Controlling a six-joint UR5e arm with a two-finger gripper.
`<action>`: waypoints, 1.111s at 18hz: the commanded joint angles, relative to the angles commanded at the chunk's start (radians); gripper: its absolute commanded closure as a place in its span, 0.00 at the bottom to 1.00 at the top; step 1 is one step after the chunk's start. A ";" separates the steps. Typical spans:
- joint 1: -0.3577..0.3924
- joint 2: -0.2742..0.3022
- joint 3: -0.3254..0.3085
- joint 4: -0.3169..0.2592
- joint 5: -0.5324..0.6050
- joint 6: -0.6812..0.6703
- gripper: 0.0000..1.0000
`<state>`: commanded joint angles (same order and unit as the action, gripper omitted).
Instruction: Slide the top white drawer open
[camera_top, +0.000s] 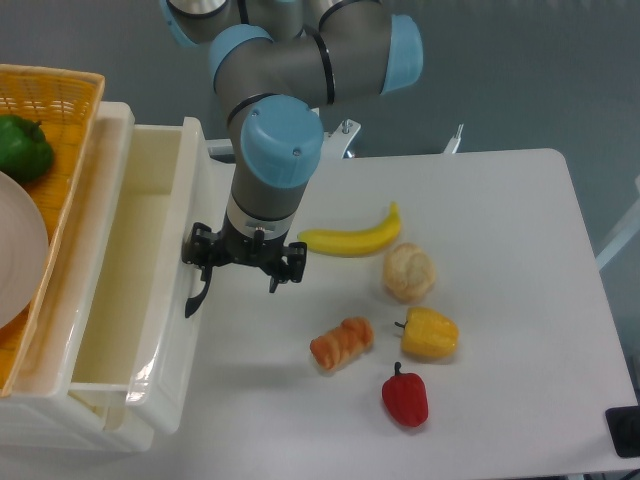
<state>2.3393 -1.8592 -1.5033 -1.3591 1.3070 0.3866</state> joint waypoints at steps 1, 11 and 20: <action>0.002 0.000 0.000 0.002 0.000 0.000 0.00; 0.052 0.002 0.000 -0.005 0.020 0.081 0.00; 0.100 -0.002 0.002 -0.002 0.034 0.118 0.00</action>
<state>2.4390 -1.8607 -1.5018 -1.3607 1.3407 0.5047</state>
